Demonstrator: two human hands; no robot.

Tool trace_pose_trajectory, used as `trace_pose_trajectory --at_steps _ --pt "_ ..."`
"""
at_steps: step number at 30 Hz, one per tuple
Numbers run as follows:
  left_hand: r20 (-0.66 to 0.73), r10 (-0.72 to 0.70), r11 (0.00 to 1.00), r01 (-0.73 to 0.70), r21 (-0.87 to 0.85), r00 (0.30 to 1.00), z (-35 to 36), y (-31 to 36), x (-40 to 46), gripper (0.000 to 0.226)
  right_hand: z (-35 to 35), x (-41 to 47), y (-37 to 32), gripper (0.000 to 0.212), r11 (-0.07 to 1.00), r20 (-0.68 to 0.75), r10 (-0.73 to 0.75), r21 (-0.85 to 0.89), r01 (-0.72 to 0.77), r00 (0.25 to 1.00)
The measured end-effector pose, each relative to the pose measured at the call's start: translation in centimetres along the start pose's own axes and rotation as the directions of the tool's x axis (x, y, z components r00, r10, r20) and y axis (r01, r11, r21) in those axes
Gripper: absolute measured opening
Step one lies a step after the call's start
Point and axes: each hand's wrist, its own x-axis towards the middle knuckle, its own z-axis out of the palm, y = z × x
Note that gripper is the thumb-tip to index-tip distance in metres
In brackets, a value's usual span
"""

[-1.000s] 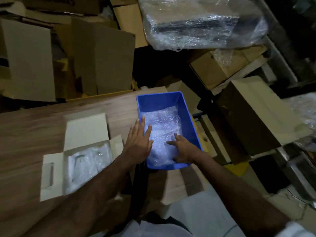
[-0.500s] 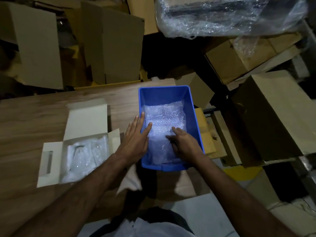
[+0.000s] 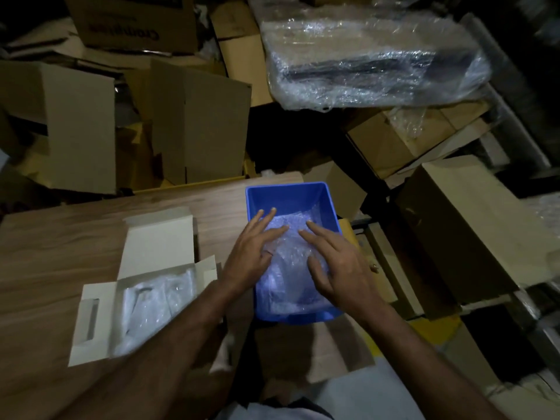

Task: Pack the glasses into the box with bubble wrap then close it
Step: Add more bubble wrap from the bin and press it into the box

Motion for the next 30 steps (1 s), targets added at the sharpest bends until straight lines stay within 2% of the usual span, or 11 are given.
trace_pose_trajectory --at_steps 4,8,12,16,19,21,23,25,26,27,30 --pt "-0.041 0.13 0.988 -0.133 -0.076 0.991 -4.5 0.2 -1.8 0.074 -0.6 -0.3 -1.0 0.079 1.0 0.075 -0.009 -0.026 0.011 0.997" --pt "0.017 0.081 0.974 -0.075 -0.215 0.997 -9.0 0.0 -5.1 0.079 1.4 0.6 -2.8 0.045 0.993 0.082 -0.078 0.097 0.07 0.994" --pt "-0.001 -0.023 0.934 0.021 -0.357 1.0 -13.3 -0.4 -8.8 0.044 2.4 2.7 -6.7 0.031 0.97 0.032 -0.184 0.167 0.176 0.982" --pt "-0.071 -0.206 0.835 0.137 -0.533 0.976 -17.4 -0.3 -12.0 0.026 2.1 5.5 -11.6 0.022 0.922 0.064 -0.151 0.368 0.117 0.987" --pt "-0.192 -0.427 0.736 0.216 -0.641 0.884 -18.3 -1.2 -13.3 0.017 3.4 8.0 -15.2 0.025 0.851 0.014 -0.054 0.523 0.039 0.998" --pt "-0.195 -0.577 0.624 0.275 -0.732 0.793 -18.4 -2.3 -13.4 0.02 5.4 9.6 -16.7 0.032 0.705 0.1 0.168 0.684 -0.19 0.981" --pt "-0.162 -0.699 0.53 0.353 -0.771 0.696 -18.3 -3.6 -13.3 0.033 7.2 10.8 -17.9 0.037 0.301 0.432 0.352 0.788 -0.538 0.83" --pt "-0.09 -0.814 0.395 0.434 -0.81 0.573 -18.1 -5.0 -13.5 0.036 8.8 10.6 -17.7 0.054 -0.142 0.731 0.284 0.671 -0.727 0.62" --pt "-0.025 -0.857 0.307 0.469 -0.828 0.515 -17.9 -5.9 -13.8 0.037 9.6 9.8 -17.4 0.061 -0.192 0.772 0.231 0.633 -0.75 0.593" --pt "0.05 -0.883 0.213 0.493 -0.844 0.467 -17.8 -6.6 -14.1 0.038 10.3 8.7 -17.4 0.07 -0.148 0.784 0.201 0.617 -0.773 0.587" --pt "0.143 -0.905 0.091 0.511 -0.855 0.4 -17.4 -8.3 -15.0 0.042 12.8 5.8 -17.7 0.093 0.083 0.77 0.298 0.568 -0.819 0.565"
